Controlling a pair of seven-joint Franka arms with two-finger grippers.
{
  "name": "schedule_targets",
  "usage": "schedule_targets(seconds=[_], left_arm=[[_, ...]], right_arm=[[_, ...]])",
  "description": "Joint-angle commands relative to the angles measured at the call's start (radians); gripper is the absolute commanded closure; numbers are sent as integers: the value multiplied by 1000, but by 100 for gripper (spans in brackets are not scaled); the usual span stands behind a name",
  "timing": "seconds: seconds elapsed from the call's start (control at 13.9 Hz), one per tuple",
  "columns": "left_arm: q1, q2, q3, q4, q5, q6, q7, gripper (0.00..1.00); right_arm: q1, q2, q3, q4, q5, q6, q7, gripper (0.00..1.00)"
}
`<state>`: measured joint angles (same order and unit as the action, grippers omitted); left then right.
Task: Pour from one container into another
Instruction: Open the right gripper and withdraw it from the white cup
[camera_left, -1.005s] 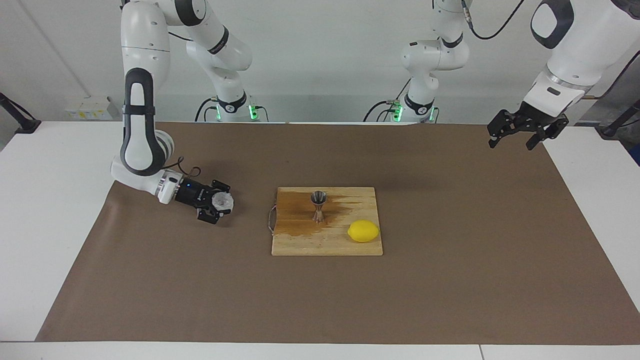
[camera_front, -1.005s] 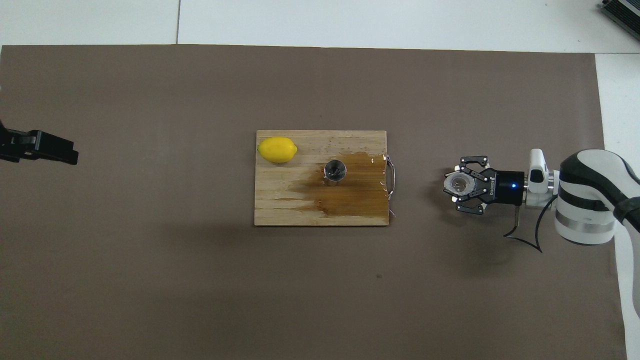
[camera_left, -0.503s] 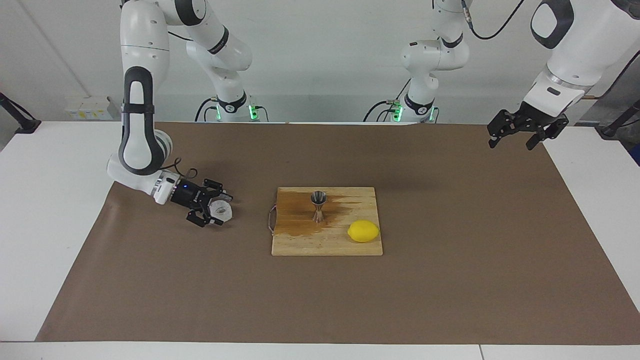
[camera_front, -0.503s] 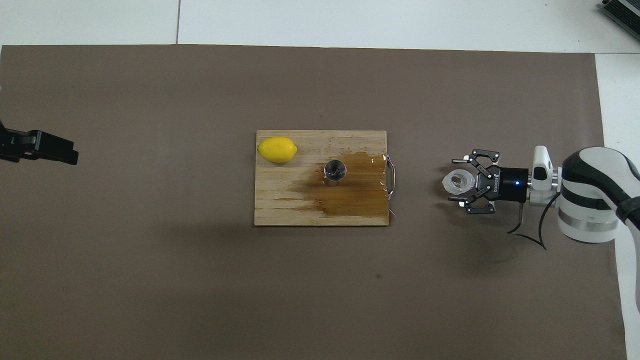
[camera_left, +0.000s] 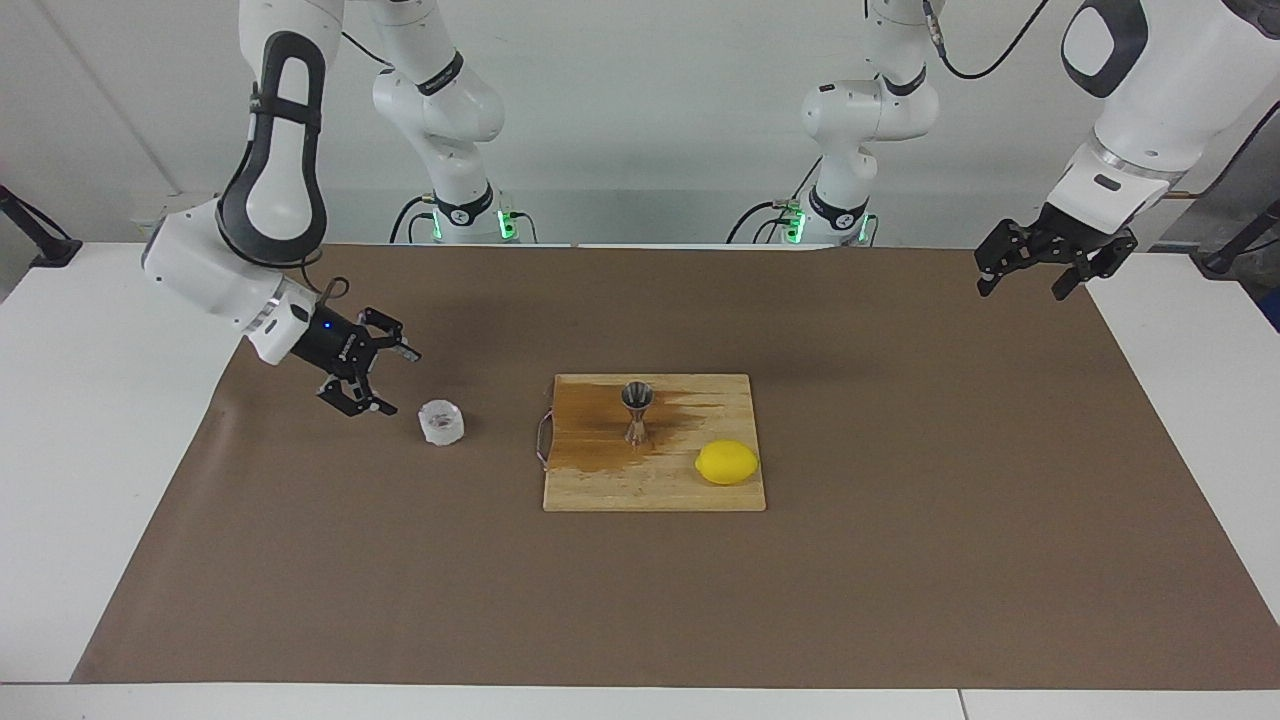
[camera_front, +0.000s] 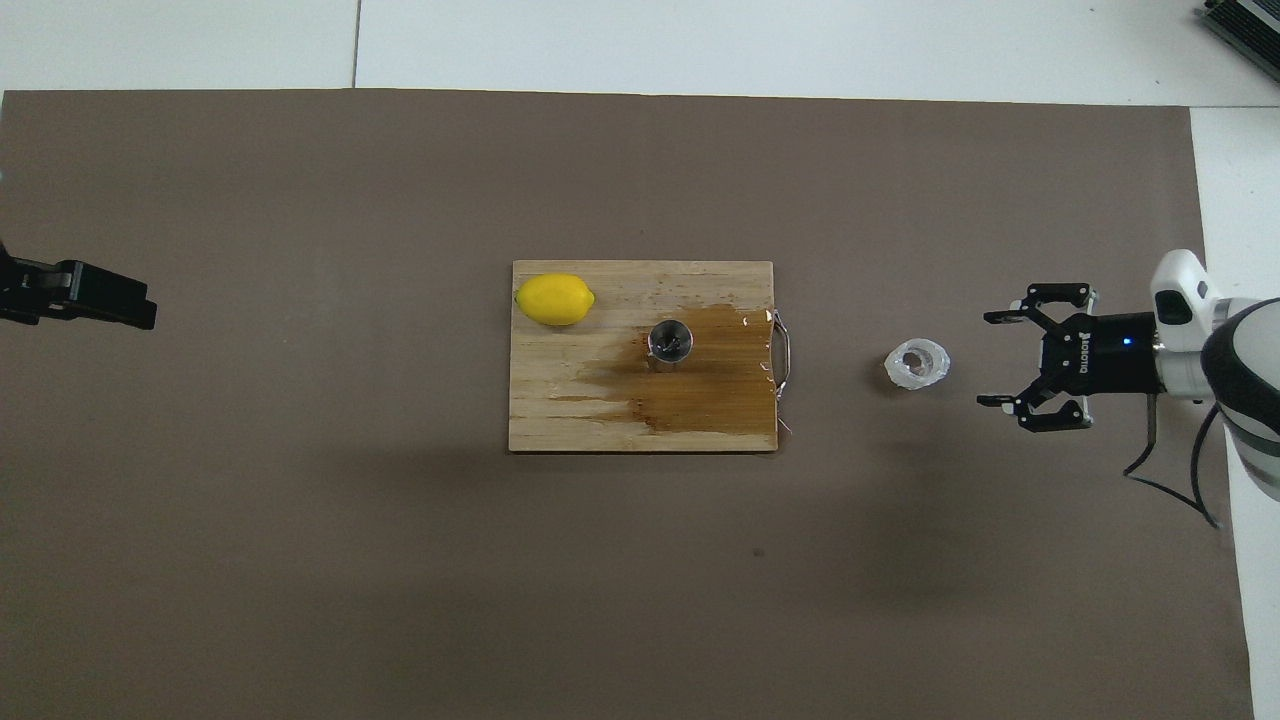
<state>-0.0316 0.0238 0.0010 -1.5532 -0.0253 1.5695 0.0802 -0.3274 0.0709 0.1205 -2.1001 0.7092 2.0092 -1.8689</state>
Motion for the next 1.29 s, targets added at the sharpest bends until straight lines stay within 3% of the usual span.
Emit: schedule_targets(seconds=[0.0,0.29,0.57,0.93,1.22], left_arm=[[6,-31,-3,-36,13,7,4,0],[6,-31,-3,-36,15,7,3,0],[6,-31,-3,-36,15,7,4,0],[6,-31,-3,-36,15,7,4,0],[6,-31,-3,-36,13,7,4,0]], right_arm=[[24,-26,5,-17,-109,25,236,0],[126,-52,8,-3,-379,95,732,0],[211,-100,10,17,-594,59,1295,0],[287,-88,18,259,-740,-344,1923,0],[249,-77,1,454,-618,-487,2036,0]])
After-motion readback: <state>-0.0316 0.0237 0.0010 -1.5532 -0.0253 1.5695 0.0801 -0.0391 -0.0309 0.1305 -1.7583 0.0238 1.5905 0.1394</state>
